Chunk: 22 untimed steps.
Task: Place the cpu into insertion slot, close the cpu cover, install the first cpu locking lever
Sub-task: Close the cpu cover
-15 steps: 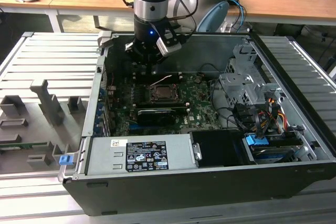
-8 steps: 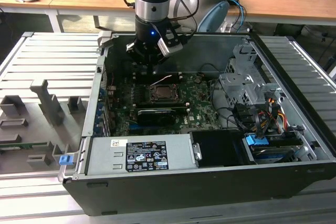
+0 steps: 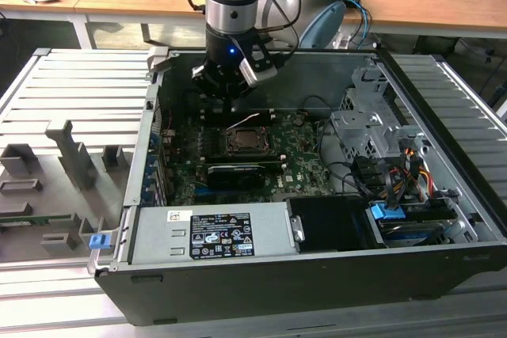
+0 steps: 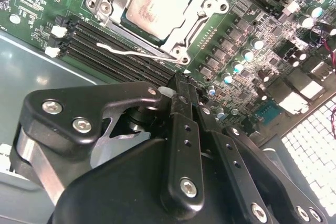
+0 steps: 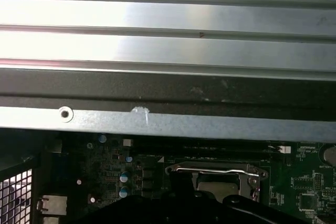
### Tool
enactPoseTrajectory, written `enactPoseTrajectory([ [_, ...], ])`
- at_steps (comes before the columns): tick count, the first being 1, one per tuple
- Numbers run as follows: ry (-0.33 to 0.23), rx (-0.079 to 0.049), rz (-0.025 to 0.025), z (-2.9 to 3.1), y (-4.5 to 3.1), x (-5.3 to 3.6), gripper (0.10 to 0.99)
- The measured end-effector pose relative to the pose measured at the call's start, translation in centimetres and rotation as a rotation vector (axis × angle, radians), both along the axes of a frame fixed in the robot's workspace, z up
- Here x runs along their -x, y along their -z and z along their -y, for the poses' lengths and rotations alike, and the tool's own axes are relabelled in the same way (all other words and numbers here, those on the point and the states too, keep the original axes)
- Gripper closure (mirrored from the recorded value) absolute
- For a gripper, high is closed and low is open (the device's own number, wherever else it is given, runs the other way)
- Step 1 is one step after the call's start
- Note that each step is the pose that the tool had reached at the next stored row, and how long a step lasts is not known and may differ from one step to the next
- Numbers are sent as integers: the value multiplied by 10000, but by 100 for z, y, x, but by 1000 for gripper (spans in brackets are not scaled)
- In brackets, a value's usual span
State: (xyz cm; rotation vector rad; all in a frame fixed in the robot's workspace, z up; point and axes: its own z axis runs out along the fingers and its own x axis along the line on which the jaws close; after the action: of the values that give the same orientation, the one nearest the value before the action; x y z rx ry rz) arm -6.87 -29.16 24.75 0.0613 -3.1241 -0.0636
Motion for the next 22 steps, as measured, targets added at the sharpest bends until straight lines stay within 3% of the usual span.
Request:
enactPoseTrajectory([
  [2,-1,-4,2,0,1,-4,980],
  [5,6,-419,21,4,8,-24,980],
  [6,6,-458,24,7,12,-27,980],
  [14,22,-475,29,62,84,-43,980],
  [22,22,-473,26,66,116,-53,980],
])
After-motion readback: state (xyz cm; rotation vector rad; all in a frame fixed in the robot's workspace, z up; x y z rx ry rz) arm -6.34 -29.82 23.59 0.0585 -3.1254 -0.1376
